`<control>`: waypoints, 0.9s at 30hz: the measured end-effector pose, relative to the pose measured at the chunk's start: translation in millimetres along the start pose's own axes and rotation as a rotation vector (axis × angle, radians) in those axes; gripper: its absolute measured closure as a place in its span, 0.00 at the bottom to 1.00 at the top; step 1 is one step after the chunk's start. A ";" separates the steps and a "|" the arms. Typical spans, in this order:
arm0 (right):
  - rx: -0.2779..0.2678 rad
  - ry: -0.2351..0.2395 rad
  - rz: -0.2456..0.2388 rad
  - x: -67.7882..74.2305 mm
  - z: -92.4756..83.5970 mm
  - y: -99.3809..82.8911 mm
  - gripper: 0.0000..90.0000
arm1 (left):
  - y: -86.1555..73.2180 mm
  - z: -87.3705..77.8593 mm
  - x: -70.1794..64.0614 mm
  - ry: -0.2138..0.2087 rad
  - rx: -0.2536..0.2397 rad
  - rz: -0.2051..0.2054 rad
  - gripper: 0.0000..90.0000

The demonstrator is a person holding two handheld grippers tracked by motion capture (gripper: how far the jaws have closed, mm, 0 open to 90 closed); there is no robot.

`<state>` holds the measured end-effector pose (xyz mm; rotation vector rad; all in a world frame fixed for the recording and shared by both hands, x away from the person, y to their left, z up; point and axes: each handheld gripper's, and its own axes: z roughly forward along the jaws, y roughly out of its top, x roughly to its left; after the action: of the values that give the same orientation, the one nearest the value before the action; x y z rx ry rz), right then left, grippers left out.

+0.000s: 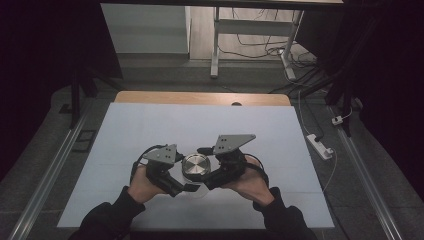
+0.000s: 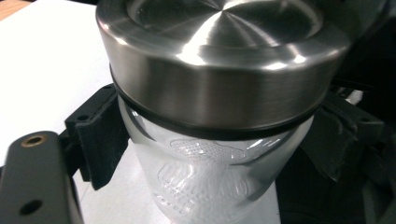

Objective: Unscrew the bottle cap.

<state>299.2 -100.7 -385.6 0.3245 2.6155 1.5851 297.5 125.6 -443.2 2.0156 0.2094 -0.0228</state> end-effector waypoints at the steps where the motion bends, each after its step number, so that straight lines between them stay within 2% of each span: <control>1: -0.005 0.014 -0.009 0.1 -0.6 0.2 0.22 | 0.0 -0.5 0.2 -0.020 -0.006 0.005 0.18; 3: -0.016 0.055 -0.031 0.2 -2.2 0.4 0.22 | -1.0 -1.8 0.8 -0.074 -0.020 0.026 0.18; 6: -0.028 0.153 -0.075 -0.3 -4.2 -0.5 0.22 | -2.8 -1.9 0.3 -0.165 -0.040 0.066 0.18; 7: -0.037 0.190 -0.090 -0.5 -4.7 -1.5 0.22 | -2.5 -1.2 -1.3 -0.174 -0.038 0.078 0.18; 8: -0.038 0.225 -0.101 -1.8 -4.7 -2.5 0.22 | -1.3 -0.4 -2.8 -0.156 -0.030 0.078 0.18; 9: -0.039 0.220 -0.108 -2.8 -5.5 -3.0 0.21 | -0.1 0.1 -3.2 -0.117 -0.022 0.061 0.18; 11: -0.047 0.132 -0.084 -5.3 -8.5 -1.7 0.17 | 1.0 0.4 -1.7 -0.012 -0.004 0.028 0.18; 14: -0.039 -0.036 0.006 -9.7 -14.6 2.3 0.14 | 0.5 2.8 0.0 0.168 0.040 -0.032 0.18; 16: -0.019 -0.138 0.043 -9.6 -14.8 2.7 0.14 | -0.6 6.1 0.8 0.240 0.054 -0.074 0.18; 17: -0.013 -0.166 0.064 -8.9 -12.9 2.2 0.14 | -1.0 7.5 1.0 0.260 0.055 -0.089 0.18; 20: 0.031 -0.213 0.109 -5.6 -0.6 -0.4 0.13 | 0.4 10.4 -0.7 0.287 0.058 -0.116 0.18; 22: 0.048 -0.246 0.119 -2.4 7.6 -2.5 0.15 | 3.0 12.0 -3.8 0.293 0.069 -0.100 0.18; 23: 0.047 -0.249 0.118 -1.1 9.8 -3.1 0.20 | 4.0 12.3 -5.2 0.290 0.075 -0.090 0.18; 25: 0.042 -0.221 0.090 0.8 10.4 -2.9 0.22 | 4.2 10.8 -4.8 0.252 0.074 -0.076 0.18; 27: 0.053 -0.171 0.032 1.2 7.3 -1.5 0.22 | 2.4 7.2 -3.5 0.171 0.050 -0.046 0.18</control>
<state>299.0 -94.8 -390.3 0.4849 2.5375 1.4299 295.0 117.6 -443.8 2.0638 0.3663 0.1164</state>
